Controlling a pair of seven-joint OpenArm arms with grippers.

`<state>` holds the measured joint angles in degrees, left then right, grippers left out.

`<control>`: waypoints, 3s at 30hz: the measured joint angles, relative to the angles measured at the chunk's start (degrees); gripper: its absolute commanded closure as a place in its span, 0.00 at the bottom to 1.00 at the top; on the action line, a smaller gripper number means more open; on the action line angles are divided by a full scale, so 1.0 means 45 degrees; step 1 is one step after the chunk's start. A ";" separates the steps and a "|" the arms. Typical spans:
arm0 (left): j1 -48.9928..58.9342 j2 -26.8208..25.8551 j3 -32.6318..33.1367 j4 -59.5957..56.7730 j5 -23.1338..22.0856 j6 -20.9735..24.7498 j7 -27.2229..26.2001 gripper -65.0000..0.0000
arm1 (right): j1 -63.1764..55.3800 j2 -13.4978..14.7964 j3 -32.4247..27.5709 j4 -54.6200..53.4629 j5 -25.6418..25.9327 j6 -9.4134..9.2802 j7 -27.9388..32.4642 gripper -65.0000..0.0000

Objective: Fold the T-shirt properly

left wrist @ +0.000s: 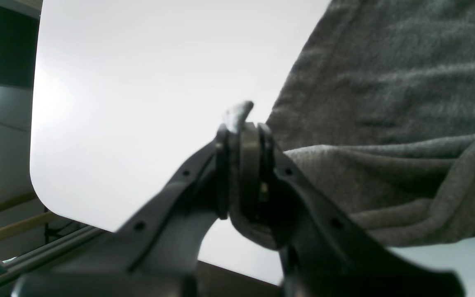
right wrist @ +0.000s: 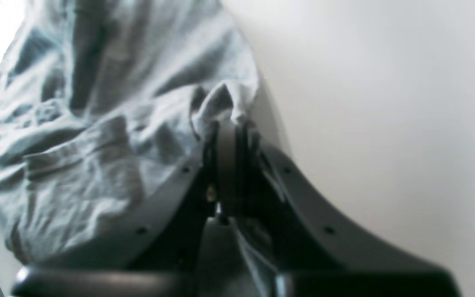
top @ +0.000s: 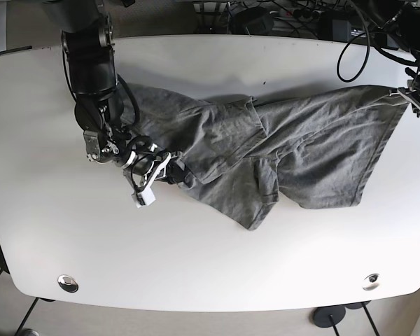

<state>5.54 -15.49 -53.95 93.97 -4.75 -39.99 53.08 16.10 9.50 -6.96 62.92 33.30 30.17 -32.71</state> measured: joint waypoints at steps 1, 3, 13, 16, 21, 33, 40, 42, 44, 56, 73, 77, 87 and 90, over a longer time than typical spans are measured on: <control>0.0000 0.0000 0.0000 0.0000 0.0000 0.0000 0.0000 0.99 | -0.0282 0.0000 0.0000 0.0510 -0.0015 -0.0185 -0.0019 0.98; -0.0097 -0.0015 0.0000 0.0000 0.0000 0.0000 0.0010 0.99 | -0.0845 -0.0024 -0.0005 0.1496 -0.0024 -0.0918 -0.0083 0.98; -0.3687 -0.0491 0.2064 0.0185 0.0015 0.0010 0.0631 0.99 | 0.1107 0.0952 0.0651 0.4303 0.0010 -0.1506 -0.1928 0.98; -0.5683 -0.0923 0.3070 -0.0209 0.0165 0.0466 0.1117 0.99 | 0.2909 0.1035 0.1967 0.4299 -0.0121 -0.1525 -0.3104 0.98; -0.9258 -0.1559 0.4979 -0.1593 0.0053 0.1137 0.1243 0.99 | 0.6528 0.1778 0.1855 0.3526 0.0068 -0.1394 -0.3453 0.98; -1.4872 -0.2667 0.7189 -0.4425 0.0049 0.1273 0.0967 0.99 | 0.9874 0.2511 0.3016 0.3682 0.0335 -0.0942 -0.4906 0.98; -0.9690 -0.2040 0.5192 -0.1292 -0.0083 0.1219 0.1967 0.99 | 0.3468 0.2404 0.5022 0.6572 0.1035 -0.0899 -0.5469 0.98; -0.7519 -0.1564 0.4396 -0.0049 -0.0228 0.1209 0.1812 0.99 | 0.1302 0.2370 0.5843 0.7315 0.1656 -0.0952 -0.5416 0.98; -0.5765 -0.1258 0.3997 0.0646 -0.0296 0.1166 0.1831 0.99 | -0.0583 0.2361 0.6334 0.7927 0.1909 -0.0986 -0.5440 0.98; -0.0039 0.0364 0.1151 0.1316 -0.0087 -0.0029 0.1744 0.99 | -0.8500 0.0782 0.7815 0.9962 0.2365 -0.1030 -0.5348 0.98; 0.2327 0.0850 0.0121 0.1336 -0.0049 -0.0034 0.0656 0.54 | -1.0992 0.0753 0.7902 1.0482 0.2356 -0.1039 -0.5134 0.71; 0.1880 0.0763 0.0816 0.1379 -0.0175 -0.0024 0.0714 0.39 | -1.0768 0.0209 0.9258 1.1171 0.2327 -0.1044 -0.5144 0.23; -0.1880 0.0665 0.2982 0.1559 -0.0005 -0.0053 0.0631 0.39 | -0.4396 0.0884 0.8228 0.8461 0.0651 -0.1059 -0.5348 0.23; -0.3099 0.0636 0.3604 0.0835 0.1268 -0.0063 0.0670 0.39 | -0.1394 0.1166 0.7572 0.5309 -0.0855 -0.1039 -0.5129 0.23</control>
<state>-8.40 -12.62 -37.74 97.73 0.95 -40.27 56.10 9.82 14.74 27.11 86.80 29.45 25.50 -55.79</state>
